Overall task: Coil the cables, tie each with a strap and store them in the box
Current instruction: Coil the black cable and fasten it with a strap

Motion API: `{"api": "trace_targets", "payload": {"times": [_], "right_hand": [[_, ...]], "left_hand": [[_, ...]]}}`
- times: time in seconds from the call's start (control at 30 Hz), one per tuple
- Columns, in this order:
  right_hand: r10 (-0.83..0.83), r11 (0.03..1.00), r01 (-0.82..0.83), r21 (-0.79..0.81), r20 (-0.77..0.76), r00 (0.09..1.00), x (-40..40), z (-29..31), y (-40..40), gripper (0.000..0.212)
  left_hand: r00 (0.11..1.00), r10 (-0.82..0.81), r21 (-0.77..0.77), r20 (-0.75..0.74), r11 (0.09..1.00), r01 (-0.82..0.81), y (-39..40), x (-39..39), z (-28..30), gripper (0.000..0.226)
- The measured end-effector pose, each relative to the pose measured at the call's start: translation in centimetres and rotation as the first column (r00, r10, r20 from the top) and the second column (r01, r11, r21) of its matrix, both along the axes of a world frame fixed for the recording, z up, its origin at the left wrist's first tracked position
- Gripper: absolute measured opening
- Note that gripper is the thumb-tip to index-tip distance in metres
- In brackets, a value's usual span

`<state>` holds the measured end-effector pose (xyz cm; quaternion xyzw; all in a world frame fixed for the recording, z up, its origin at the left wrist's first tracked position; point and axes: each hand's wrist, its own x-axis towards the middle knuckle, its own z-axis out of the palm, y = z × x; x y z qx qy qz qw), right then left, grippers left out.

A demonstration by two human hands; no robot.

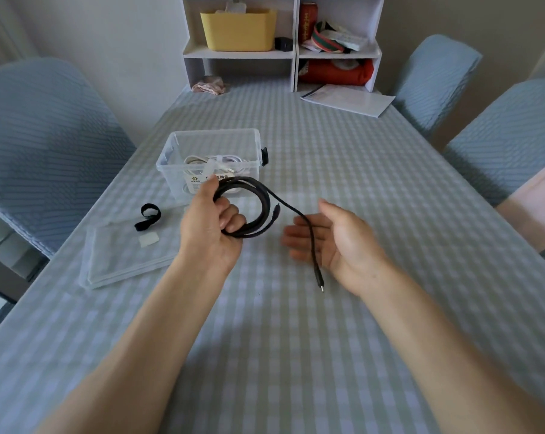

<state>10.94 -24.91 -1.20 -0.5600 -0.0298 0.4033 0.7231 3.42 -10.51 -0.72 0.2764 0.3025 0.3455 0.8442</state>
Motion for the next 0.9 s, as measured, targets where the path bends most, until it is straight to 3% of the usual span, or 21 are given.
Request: {"api": "trace_targets", "payload": {"times": [0.1,0.2,0.37,0.57,0.67,0.77,0.9], "right_hand": [[0.079,0.997,-0.079,0.015,-0.025,0.997,-0.3,0.4,-0.1,0.033],[0.129,0.991,-0.127,-0.035,0.049,0.990,-0.6,0.4,0.1,0.025],[0.199,0.972,-0.172,-0.157,0.173,0.965,-1.0,0.3,0.3,0.039],[0.205,0.979,-0.197,-0.058,0.273,0.940,-1.2,0.3,0.3,0.031],[0.173,0.980,-0.106,-0.166,0.468,0.867,-1.6,-0.4,0.7,0.022],[0.197,0.964,-0.020,-0.265,0.665,0.720,-1.9,-1.0,0.9,0.020],[0.185,0.969,0.000,-0.249,0.721,0.667,-2.1,-1.4,1.0,0.020]], "left_hand": [[1.000,0.002,0.018,-0.009,1.000,-0.001,-0.3,0.2,-0.4,0.025],[1.000,-0.029,0.066,-0.010,0.997,0.030,-1.1,0.4,-0.4,0.025],[1.000,-0.009,0.088,0.029,0.996,0.007,-2.1,0.4,-0.2,0.027],[0.999,0.024,0.108,0.023,0.994,-0.027,-2.4,0.2,0.1,0.027],[1.000,0.002,0.143,0.007,0.990,-0.003,-2.6,0.2,0.1,0.027],[1.000,-0.008,0.173,-0.011,0.985,0.010,-3.1,0.3,-0.1,0.030],[1.000,-0.012,0.157,-0.028,0.987,0.017,-3.3,0.3,0.0,0.030]]}}
